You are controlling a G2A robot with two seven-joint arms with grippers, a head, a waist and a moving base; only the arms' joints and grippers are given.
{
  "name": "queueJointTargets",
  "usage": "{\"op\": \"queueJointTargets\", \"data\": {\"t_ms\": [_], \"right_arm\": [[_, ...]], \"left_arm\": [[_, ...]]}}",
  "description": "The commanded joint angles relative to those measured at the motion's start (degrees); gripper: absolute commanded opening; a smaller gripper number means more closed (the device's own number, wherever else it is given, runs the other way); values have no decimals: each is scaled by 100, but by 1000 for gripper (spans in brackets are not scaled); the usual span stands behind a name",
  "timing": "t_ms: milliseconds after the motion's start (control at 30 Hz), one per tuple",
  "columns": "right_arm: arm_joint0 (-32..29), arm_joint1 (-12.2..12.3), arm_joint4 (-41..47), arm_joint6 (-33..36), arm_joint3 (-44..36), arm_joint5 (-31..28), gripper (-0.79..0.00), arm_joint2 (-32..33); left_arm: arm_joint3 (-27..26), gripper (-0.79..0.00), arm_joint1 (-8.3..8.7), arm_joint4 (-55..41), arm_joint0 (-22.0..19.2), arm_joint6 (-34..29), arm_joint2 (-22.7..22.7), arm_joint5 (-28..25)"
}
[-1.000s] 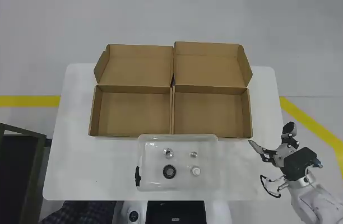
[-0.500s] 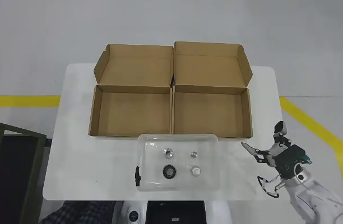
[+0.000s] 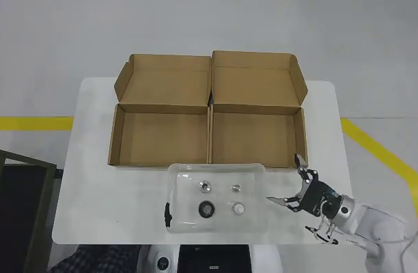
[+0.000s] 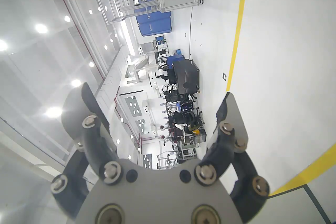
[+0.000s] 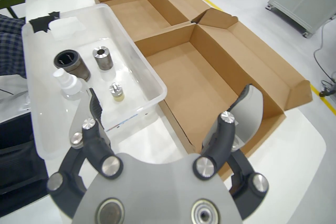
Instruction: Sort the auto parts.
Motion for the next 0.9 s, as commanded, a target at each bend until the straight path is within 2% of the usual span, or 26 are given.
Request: {"op": "queueJointTargets", "data": {"t_ms": [0, 167, 400, 867], "right_arm": [[79, 17, 38, 184, -30, -184, 0, -97], [308, 53, 146, 729, -86, -480, 0, -447], [493, 125, 211, 1249, -181, -480, 0, -1033], [713, 181, -78, 1848, -188, -293, 0, -1727]], "left_arm": [[0, 0, 0, 0, 0, 0, 0, 0], [0, 0, 0, 0, 0, 0, 0, 0], [0, 0, 0, 0, 0, 0, 0, 0], [0, 0, 0, 0, 0, 0, 0, 0]]}}
